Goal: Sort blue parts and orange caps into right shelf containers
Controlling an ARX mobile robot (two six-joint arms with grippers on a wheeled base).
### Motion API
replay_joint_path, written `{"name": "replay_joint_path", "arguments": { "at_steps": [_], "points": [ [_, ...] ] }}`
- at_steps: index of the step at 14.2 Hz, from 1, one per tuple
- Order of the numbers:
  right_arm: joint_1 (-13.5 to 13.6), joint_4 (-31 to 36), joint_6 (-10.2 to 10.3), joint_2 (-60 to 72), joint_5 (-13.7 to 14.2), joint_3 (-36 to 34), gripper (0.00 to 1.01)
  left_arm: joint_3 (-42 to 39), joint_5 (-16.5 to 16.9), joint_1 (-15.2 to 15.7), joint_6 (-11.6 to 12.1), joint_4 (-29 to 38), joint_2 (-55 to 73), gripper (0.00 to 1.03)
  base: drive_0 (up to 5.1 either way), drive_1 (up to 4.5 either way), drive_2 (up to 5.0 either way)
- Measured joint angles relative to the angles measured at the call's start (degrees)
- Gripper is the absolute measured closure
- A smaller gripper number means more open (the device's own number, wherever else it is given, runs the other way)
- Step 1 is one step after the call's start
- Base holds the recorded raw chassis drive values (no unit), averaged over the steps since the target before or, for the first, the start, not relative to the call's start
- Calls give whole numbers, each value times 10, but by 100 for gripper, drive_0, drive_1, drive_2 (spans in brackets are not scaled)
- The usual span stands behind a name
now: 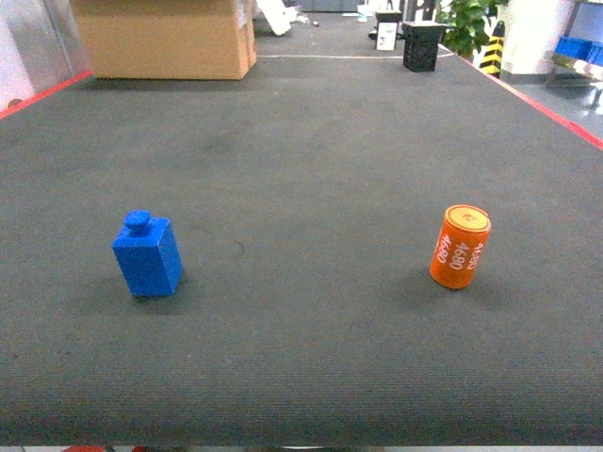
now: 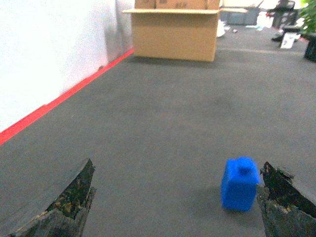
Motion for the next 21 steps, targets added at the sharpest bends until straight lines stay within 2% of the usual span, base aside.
{"name": "replay_joint_path", "arguments": {
  "at_steps": [1, 2, 3, 4, 7, 11, 17, 21],
  "points": [
    [19, 109, 9, 127, -9, 49, 3, 63, 30, -8, 0, 94, 123, 5, 0, 0, 0],
    [24, 216, 21, 284, -30, 116, 3, 135, 65, -16, -5, 139, 252, 5, 0, 0, 0],
    [25, 266, 27, 397, -32, 161, 3, 180, 89, -17, -13, 146, 348, 5, 0, 0, 0],
    [25, 293, 36, 526, -43, 212, 3, 226, 92, -18, -16, 155, 451, 5, 0, 0, 0],
    [25, 293, 56, 667, -50, 263, 3, 279, 87, -30, -16, 174, 582, 5, 0, 0, 0],
    [25, 283, 75, 744, -49, 311, 3, 307, 98, -32, -21, 187, 669, 5, 0, 0, 0],
    [24, 262, 81, 801, -53, 357, 3, 346, 108, -15, -39, 199, 748, 5, 0, 0, 0],
    [10, 249, 89, 834, -61, 390, 3, 367, 108, -7, -43, 199, 784, 5, 0, 0, 0]
  ]
}}
